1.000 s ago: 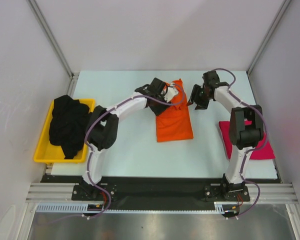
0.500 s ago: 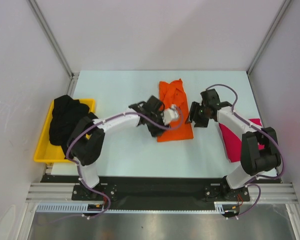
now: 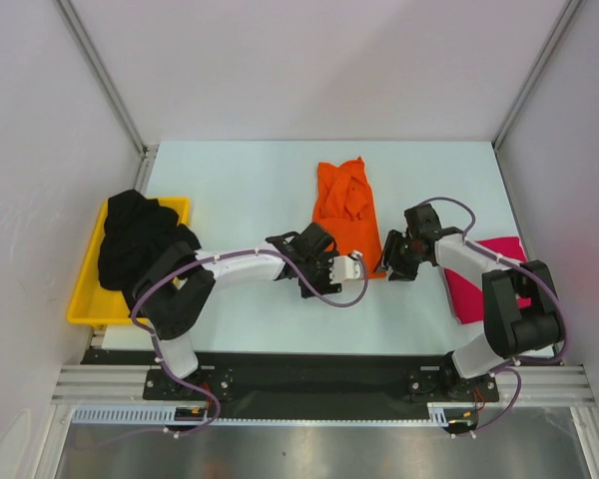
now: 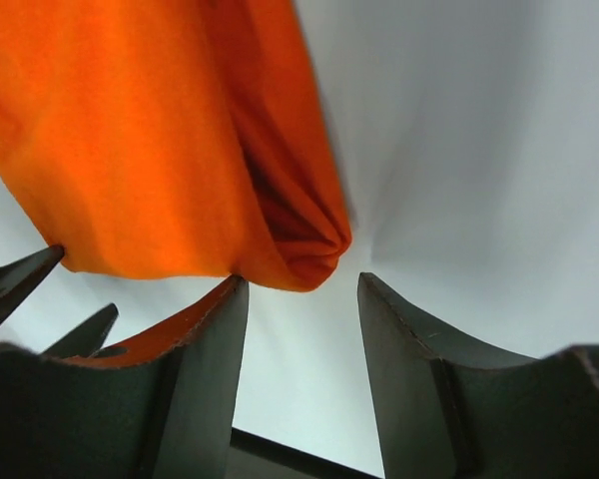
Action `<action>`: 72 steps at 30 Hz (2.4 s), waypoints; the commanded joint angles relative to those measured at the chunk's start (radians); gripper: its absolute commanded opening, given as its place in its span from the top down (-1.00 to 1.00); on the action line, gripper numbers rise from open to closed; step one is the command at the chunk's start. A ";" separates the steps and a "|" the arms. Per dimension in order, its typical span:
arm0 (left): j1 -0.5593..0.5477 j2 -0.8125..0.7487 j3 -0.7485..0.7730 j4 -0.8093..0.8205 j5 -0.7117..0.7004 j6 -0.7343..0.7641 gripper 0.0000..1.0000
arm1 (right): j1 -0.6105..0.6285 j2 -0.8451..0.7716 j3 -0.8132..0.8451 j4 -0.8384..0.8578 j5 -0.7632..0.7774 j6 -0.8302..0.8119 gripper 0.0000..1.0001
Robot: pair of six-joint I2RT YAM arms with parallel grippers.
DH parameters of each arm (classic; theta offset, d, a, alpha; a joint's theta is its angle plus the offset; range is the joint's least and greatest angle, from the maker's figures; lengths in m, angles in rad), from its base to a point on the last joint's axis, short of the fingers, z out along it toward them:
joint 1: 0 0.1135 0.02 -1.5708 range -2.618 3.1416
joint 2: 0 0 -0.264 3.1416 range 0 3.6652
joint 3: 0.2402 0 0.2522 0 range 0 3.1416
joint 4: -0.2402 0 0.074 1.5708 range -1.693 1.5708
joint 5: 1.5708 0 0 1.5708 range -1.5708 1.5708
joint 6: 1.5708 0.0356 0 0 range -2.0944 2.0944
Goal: Fold and stack the t-shirts
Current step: Fold the tshirt
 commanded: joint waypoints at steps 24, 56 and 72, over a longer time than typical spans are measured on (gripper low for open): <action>0.024 -0.042 0.001 -0.078 0.007 -0.074 0.99 | -0.012 -0.128 -0.111 -0.090 -0.013 -0.005 1.00; 0.267 0.135 0.723 -0.637 0.225 -0.051 0.99 | -0.064 -0.073 0.346 -0.350 -0.009 -0.053 1.00; 0.315 0.482 1.032 -0.473 0.071 -0.214 0.99 | -0.178 0.235 0.478 -0.092 -0.049 0.010 1.00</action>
